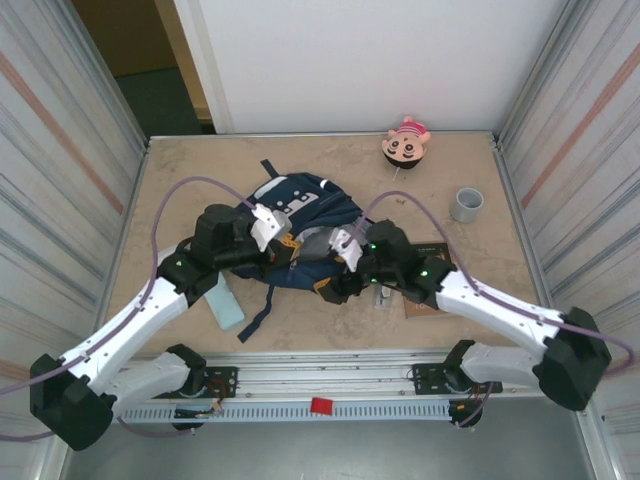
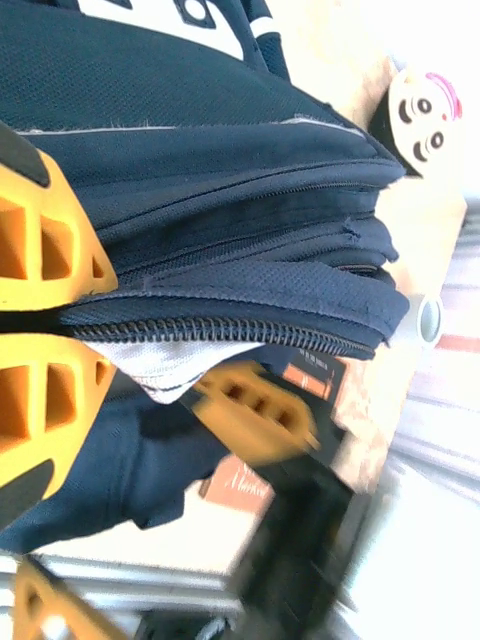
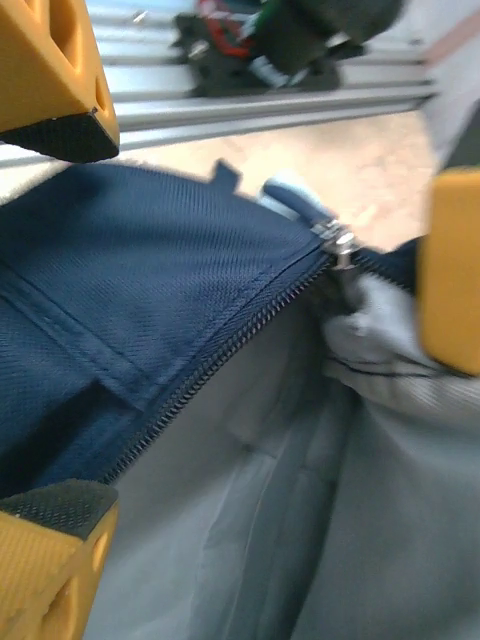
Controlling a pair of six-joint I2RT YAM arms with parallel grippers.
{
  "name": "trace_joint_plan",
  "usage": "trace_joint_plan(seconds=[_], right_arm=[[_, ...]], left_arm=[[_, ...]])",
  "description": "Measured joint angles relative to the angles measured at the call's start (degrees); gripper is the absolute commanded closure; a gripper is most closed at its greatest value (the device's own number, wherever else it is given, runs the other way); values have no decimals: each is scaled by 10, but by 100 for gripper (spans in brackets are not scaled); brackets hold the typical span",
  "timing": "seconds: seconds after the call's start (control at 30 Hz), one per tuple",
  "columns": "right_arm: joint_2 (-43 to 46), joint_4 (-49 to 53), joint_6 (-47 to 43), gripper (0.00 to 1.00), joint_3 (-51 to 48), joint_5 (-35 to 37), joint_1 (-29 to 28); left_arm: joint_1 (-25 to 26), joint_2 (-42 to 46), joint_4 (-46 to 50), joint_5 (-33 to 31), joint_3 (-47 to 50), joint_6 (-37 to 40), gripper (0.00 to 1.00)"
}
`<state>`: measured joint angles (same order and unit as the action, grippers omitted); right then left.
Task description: Pack the student bag
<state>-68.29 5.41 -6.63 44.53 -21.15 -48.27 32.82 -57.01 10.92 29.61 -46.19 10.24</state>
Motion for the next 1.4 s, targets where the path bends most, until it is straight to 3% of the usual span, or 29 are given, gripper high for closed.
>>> trace_joint_plan(seconds=[0.03,0.17,0.3,0.47,0.8,0.83,1.0,1.1,1.27,1.4], right_arm=[[-17,0,-14,32,7,-1,-4],[-64,-2,-63,88,25,2,-19],[-66,-12,-76,100,25,52,-39],[-62,-71,-61,100,-3,123,-73],[-64,-157,-8,100,-38,211,-113],[-64,-158,-5,100,-38,213,-114],[-56,-119,-2,95,-34,201,-113],[-53,-73,-7,95,-34,193,-109],[-53,-19,-16,86,-32,170,-104],[-50,-14,-7,90,-30,125,-87]], left_arm=[[0,3,5,7,3,3,100],[-5,15,22,-3,13,14,100],[-3,33,26,-62,18,22,100],[-6,41,26,-115,18,26,100],[-33,22,31,-110,0,4,100],[-35,19,32,-103,-3,2,96],[-52,-3,39,-35,-17,-5,52],[-60,-3,40,-24,-44,-8,35],[-62,8,75,-35,-70,2,22],[-62,21,131,-40,-59,47,19]])
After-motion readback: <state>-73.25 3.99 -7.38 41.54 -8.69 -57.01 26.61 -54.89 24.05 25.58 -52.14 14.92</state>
